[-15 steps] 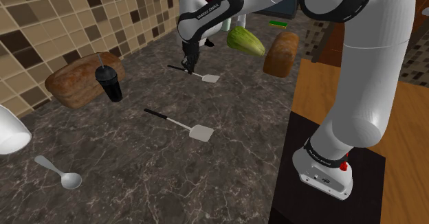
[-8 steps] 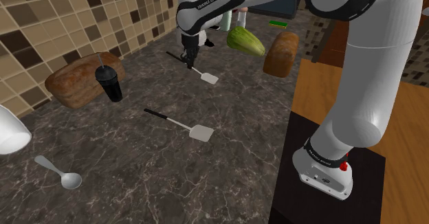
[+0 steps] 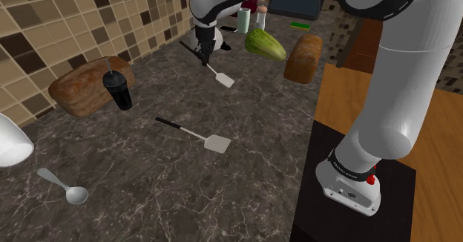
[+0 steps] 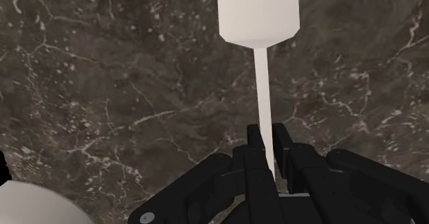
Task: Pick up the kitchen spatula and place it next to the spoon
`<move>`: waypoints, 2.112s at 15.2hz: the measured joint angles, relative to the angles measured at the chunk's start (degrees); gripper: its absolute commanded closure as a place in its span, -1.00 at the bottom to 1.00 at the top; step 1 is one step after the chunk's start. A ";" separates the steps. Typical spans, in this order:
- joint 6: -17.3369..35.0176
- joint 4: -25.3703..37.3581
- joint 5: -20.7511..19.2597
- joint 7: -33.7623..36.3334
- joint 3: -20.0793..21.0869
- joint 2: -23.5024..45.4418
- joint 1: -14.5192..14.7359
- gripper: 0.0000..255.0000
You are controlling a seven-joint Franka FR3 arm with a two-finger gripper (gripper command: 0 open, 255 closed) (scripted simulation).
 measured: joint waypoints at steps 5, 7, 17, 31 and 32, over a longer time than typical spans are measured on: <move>-0.81 -1.54 -0.37 2.55 0.80 -2.35 1.63 1.00; -0.36 -3.17 -0.68 4.81 1.55 -3.55 3.04 1.00; 1.96 -10.86 -2.13 17.62 6.23 -8.86 10.45 1.00; 1.34 -9.58 -5.17 37.02 13.51 -7.58 21.29 1.00; 1.48 -9.31 -5.55 38.72 14.08 -7.09 22.27 1.00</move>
